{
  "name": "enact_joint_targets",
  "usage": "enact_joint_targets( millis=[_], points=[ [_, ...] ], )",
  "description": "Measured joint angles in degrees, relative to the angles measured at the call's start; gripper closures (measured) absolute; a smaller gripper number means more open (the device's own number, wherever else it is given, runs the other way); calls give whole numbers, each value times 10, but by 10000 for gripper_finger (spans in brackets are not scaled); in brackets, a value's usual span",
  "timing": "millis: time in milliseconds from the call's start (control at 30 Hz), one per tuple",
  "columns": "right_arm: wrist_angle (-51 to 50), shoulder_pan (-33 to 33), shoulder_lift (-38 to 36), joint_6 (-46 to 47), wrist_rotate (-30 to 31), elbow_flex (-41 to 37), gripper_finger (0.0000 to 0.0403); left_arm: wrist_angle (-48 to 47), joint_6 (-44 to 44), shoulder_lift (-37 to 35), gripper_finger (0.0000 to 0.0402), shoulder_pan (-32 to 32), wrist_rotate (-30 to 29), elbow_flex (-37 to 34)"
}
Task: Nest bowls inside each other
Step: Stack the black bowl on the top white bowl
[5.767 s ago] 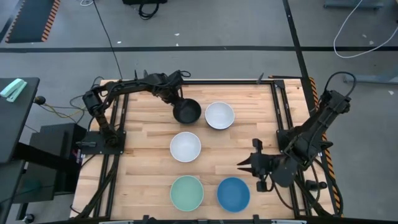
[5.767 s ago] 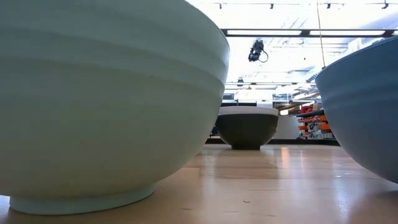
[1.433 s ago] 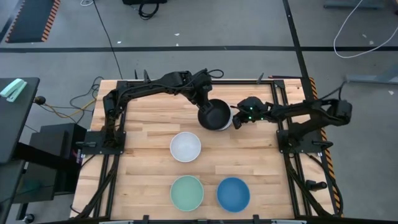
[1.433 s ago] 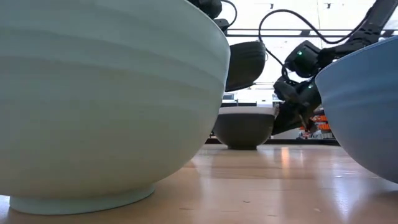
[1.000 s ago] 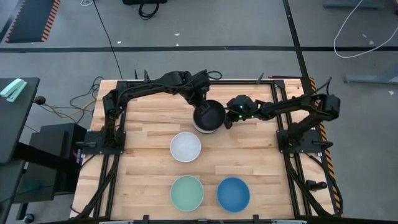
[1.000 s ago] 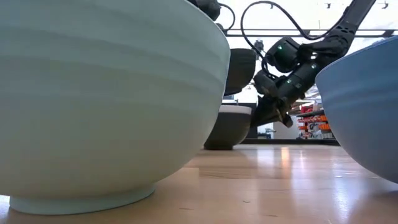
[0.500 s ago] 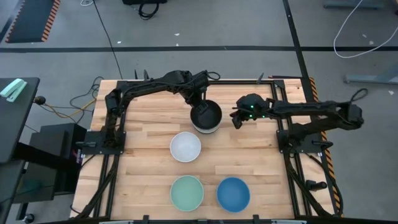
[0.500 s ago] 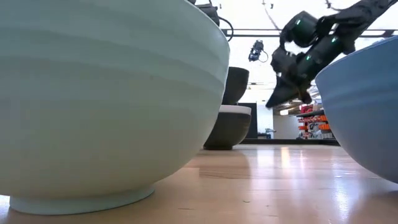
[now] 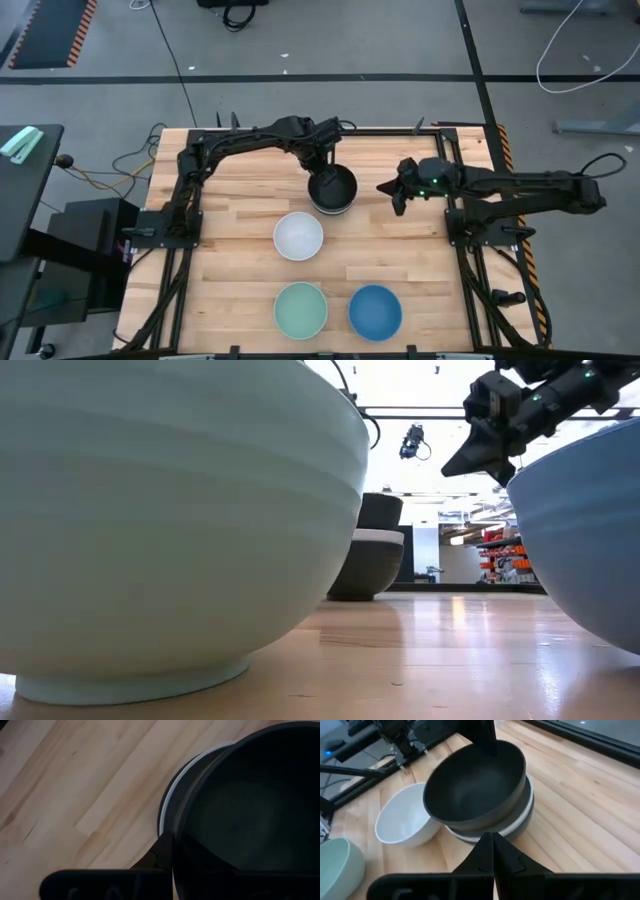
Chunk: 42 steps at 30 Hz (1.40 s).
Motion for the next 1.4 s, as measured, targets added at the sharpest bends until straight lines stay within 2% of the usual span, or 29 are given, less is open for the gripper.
enact_joint_targets(
  millis=[633,867,1000,1200,1400],
  points=[
    [-12,18,7,6,17,0,403,7,3,31,388,7,12,0],
    [-12,18,7,1,17,0,392,6,0,31,336,5,14,25],
    [-12,18,7,0,15,0,378,6,-1,31,316,-2,40,44],
    [-13,18,7,8,13,0,364,-2,-1,30,301,-8,47,65],
    [-20,18,7,10,13,0,350,-7,2,30,303,1,47,66]
  ],
)
